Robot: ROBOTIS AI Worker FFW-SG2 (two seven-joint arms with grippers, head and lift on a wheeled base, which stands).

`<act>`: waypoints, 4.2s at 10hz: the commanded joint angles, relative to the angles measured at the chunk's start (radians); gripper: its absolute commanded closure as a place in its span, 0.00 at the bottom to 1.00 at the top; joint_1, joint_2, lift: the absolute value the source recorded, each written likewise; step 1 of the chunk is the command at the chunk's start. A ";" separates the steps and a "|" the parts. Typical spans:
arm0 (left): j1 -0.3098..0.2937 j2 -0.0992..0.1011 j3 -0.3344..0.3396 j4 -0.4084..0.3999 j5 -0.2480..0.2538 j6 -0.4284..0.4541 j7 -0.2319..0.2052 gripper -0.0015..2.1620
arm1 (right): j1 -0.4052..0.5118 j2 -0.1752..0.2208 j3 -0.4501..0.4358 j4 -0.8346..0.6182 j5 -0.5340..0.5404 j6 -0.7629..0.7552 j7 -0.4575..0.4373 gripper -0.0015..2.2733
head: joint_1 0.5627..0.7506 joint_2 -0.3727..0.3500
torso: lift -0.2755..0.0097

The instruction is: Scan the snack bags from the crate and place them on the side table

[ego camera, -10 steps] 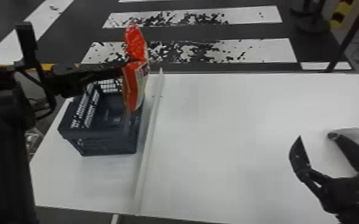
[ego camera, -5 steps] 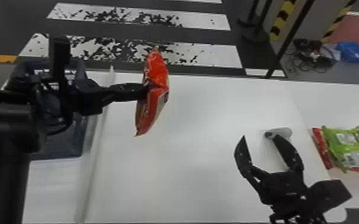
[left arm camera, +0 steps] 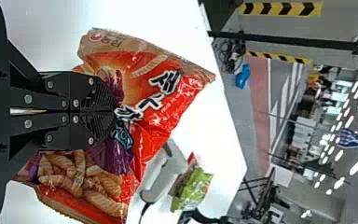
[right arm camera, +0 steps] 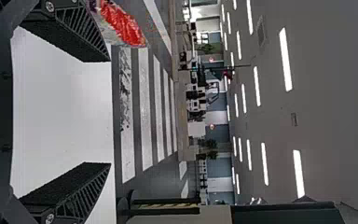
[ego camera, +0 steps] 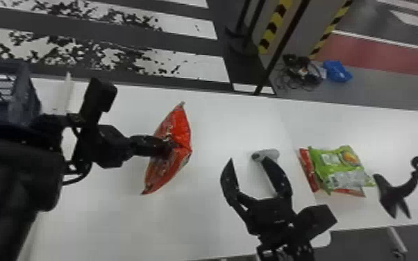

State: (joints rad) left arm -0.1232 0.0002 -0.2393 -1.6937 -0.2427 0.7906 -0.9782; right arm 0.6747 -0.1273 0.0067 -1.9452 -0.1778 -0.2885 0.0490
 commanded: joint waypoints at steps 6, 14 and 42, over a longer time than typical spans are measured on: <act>0.022 -0.003 -0.061 0.026 0.040 -0.015 0.128 0.01 | 0.002 0.002 -0.002 0.002 -0.008 -0.001 0.000 0.04 | 0.70 0.03 | 0.64; 0.263 -0.003 0.359 -0.311 0.276 -0.285 0.308 0.02 | 0.017 -0.003 -0.027 -0.118 -0.077 0.242 0.061 0.03 | 0.70 0.28 | 0.64; 0.476 -0.003 0.512 -0.460 0.335 -0.270 0.635 0.04 | -0.590 0.017 -0.214 0.183 -0.459 1.567 0.153 0.92 | 0.70 0.76 | 0.64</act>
State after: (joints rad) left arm 0.3528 0.0000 0.2733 -2.1544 0.0920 0.5215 -0.3435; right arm 0.0811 -0.1107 -0.2085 -1.7628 -0.6409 1.2994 0.2067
